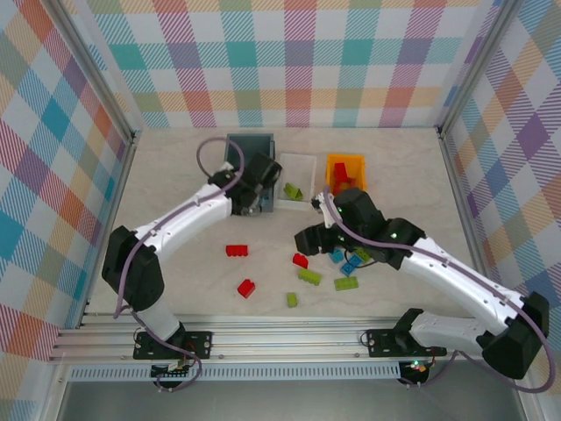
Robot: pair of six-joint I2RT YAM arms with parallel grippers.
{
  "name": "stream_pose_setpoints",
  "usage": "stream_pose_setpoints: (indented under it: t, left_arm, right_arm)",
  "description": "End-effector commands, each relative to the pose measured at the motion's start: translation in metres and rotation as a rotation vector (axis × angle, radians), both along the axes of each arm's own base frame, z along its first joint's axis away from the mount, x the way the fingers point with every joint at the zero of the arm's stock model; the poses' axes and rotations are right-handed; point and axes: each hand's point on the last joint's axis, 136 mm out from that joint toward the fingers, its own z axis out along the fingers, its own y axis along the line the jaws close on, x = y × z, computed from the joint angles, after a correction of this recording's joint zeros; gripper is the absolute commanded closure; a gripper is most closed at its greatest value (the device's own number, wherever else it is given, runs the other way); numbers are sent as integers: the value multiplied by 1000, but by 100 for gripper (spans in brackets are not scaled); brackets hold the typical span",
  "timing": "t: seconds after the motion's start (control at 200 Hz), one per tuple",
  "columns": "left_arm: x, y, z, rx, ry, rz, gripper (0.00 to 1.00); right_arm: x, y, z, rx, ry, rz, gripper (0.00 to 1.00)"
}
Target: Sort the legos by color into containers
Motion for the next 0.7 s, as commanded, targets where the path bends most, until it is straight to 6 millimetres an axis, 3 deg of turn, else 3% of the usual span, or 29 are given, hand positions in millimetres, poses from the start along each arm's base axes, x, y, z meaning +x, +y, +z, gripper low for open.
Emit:
stream_pose_setpoints:
  t: [0.0,0.125,0.27,0.4,0.695]
  left_arm:
    - [29,24,-4,264,98,-236,97]
    - [77,22,-9,312,133,-359,96]
    - [113,20,-19,398,175,-443,95]
    - [130,23,-37,420,207,-457,95]
    - [144,3,-85,340,223,-529,86]
  right_arm:
    - [28,23,41,122,-86,-56,32]
    - [49,47,56,189,-154,-63,31]
    - [65,69,66,210,-185,-69,30]
    - [68,78,74,218,-197,-72,30]
    - [62,70,71,207,-179,-86,30]
